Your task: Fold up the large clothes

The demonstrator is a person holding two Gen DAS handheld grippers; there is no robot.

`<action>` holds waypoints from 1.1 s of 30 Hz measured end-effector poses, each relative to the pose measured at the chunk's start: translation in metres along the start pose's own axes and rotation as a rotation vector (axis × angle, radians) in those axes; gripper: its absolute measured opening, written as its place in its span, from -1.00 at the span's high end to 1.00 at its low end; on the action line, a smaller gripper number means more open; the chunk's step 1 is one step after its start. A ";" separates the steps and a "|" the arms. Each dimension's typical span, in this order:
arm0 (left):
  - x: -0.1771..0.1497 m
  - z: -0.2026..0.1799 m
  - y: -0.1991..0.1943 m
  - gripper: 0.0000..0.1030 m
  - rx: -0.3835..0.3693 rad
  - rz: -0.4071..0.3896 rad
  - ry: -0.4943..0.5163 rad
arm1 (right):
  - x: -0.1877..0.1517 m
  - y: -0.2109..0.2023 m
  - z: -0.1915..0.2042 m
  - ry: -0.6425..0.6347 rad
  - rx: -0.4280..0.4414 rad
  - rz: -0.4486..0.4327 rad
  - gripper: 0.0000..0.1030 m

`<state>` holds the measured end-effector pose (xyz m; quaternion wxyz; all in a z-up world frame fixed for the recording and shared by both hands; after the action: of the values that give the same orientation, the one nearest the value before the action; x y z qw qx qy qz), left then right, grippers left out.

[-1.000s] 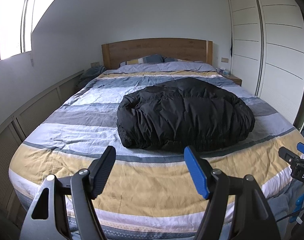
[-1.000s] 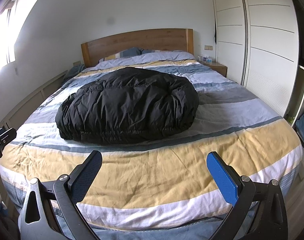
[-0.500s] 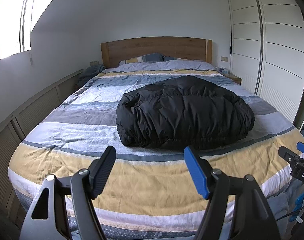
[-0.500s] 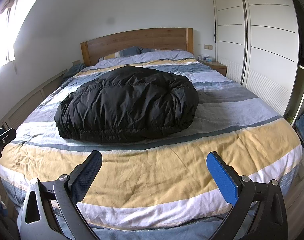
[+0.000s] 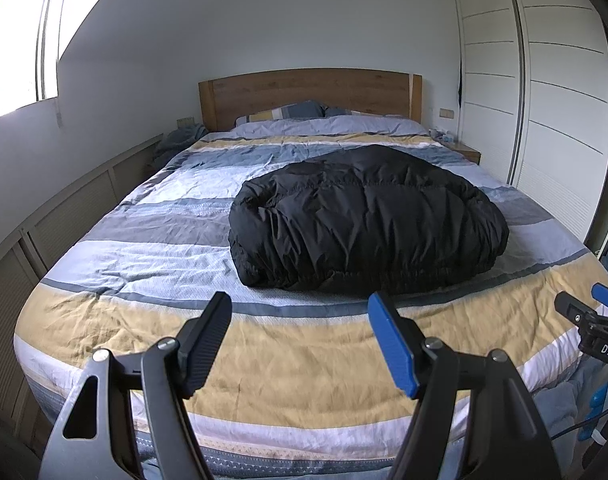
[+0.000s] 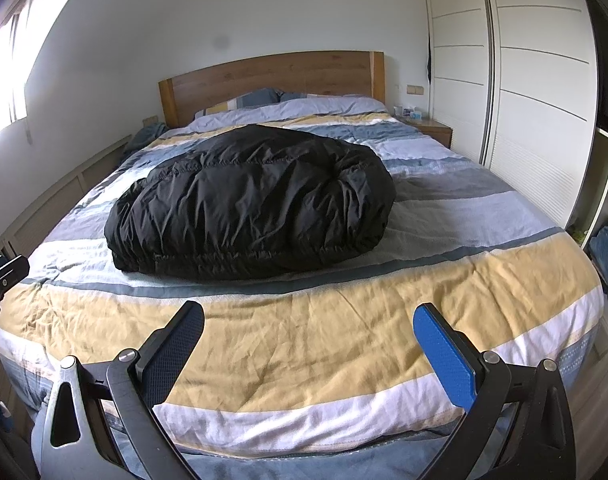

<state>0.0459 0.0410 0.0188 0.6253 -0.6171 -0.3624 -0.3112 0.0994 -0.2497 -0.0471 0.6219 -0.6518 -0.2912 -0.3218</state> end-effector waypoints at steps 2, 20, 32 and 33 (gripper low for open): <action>0.000 0.000 0.001 -0.35 -0.002 0.003 0.001 | -0.001 0.002 0.001 -0.002 0.000 0.006 -0.99; -0.007 0.002 0.011 -0.35 -0.007 0.032 0.004 | -0.006 0.010 -0.002 -0.007 -0.008 0.020 -0.99; -0.010 0.004 0.016 -0.35 -0.013 0.042 0.007 | -0.009 0.015 -0.006 -0.004 -0.019 0.029 -0.99; -0.010 0.004 0.017 -0.35 -0.014 0.044 0.008 | -0.009 0.015 -0.006 -0.003 -0.019 0.030 -0.99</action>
<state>0.0544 0.0452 0.0010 0.6290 -0.6282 -0.3440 -0.3022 0.1048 -0.2560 -0.0631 0.6199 -0.6625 -0.2793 -0.3143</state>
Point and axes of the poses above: each gripper's, at about its wrist camera, not at the fingertips, and y roughly the way its jaws point, z to its left, x to its top, the point moved 5 cm from there along y, roughly the way its jaws point, and after that the axes turned 7 degrees about -x, right-handed, at the moved point
